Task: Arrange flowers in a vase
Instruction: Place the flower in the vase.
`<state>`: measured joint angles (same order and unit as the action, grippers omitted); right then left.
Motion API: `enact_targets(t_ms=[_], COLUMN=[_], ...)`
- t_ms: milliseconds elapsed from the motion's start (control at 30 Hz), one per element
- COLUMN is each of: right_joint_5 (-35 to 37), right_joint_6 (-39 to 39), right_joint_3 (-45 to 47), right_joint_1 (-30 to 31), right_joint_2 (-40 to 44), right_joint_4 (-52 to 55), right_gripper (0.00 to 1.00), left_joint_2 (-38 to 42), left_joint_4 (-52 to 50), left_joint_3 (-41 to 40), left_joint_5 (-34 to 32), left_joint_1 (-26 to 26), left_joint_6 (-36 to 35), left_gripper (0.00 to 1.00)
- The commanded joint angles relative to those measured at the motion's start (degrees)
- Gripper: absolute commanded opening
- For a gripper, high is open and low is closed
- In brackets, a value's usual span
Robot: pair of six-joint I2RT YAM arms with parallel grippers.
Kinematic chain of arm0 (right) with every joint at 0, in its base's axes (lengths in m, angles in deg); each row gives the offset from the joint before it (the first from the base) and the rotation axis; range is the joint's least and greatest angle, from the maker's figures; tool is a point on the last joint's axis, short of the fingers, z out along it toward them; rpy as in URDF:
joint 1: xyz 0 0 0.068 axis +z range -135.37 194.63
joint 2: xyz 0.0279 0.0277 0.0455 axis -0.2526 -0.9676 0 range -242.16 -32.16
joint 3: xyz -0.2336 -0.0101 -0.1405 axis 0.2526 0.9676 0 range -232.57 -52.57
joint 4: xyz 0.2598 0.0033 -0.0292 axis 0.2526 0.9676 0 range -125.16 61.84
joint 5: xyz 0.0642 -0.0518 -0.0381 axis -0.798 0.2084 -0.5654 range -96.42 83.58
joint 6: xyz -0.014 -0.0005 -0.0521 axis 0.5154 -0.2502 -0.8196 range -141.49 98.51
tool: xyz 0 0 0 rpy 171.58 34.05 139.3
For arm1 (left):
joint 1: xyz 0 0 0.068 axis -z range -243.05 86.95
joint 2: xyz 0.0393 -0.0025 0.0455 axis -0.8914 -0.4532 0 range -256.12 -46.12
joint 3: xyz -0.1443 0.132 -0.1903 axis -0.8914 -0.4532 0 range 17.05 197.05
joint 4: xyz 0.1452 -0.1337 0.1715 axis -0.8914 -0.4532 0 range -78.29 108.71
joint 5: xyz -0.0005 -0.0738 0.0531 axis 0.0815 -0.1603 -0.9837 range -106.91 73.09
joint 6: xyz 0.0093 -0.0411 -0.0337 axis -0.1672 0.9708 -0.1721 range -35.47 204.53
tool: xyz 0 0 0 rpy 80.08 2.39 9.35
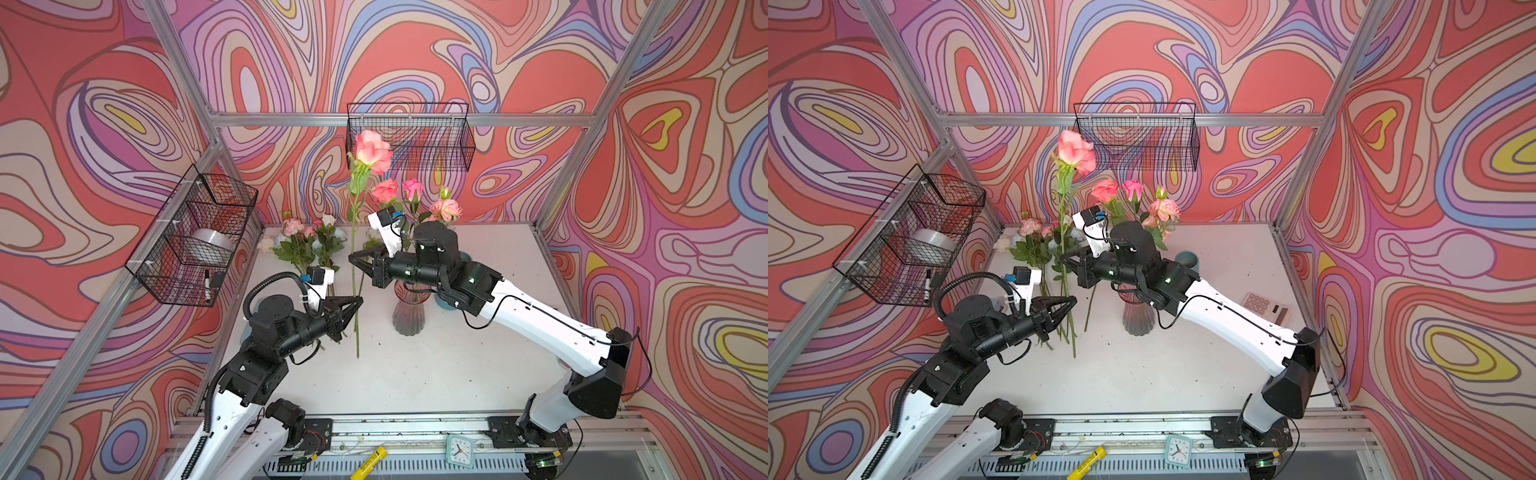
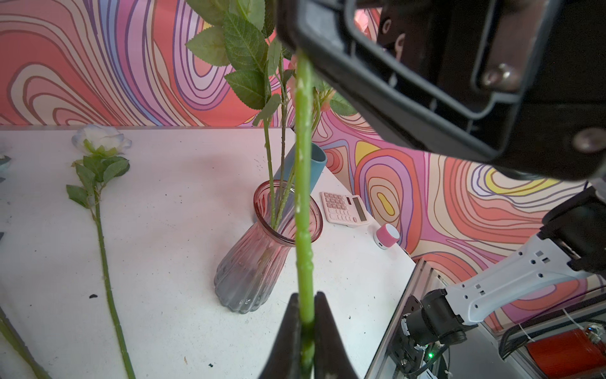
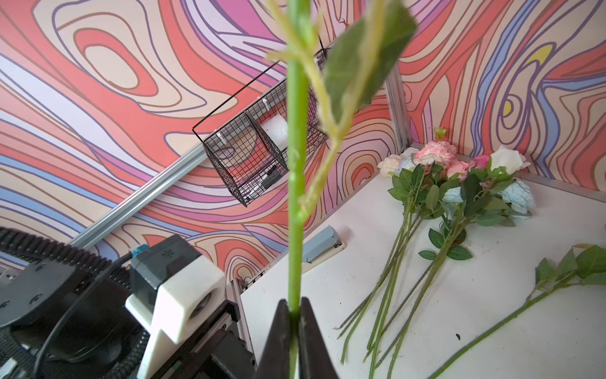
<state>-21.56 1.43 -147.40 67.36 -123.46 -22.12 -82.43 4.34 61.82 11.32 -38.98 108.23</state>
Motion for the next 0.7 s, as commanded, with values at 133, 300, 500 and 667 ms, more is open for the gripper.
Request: enact_targets(t_ms=[133, 300, 500, 667], right_joint_5=[6.5, 13.9, 25.7, 33.0], right_joint_6=[-3.0, -7.9, -15.1, -20.7], right_joint_3=[0.3, -4.0, -7.5, -10.2], right_joint_1=[-0.1, 0.0, -0.2, -0.6], right_joint_2=[1.5, 3.2, 6.1, 7.2], right_joint_4=[-1.0, 3.0, 5.0, 5.2], right_gripper=[0.00, 0.00, 0.00, 0.00], left_joint_2=[2.6, 3.6, 3.3, 2.2], left_joint_4=[-0.4, -4.9, -5.8, -5.2], left_joint_3=[1.1, 3.1, 4.2, 4.7], left_joint_5=[-6.1, -17.1, -27.7, -30.1], left_joint_1=[0.5, 0.5, 0.5, 0.5], left_joint_6=[-1.6, -2.0, -1.0, -0.6], left_gripper=[0.70, 0.73, 0.74, 0.75])
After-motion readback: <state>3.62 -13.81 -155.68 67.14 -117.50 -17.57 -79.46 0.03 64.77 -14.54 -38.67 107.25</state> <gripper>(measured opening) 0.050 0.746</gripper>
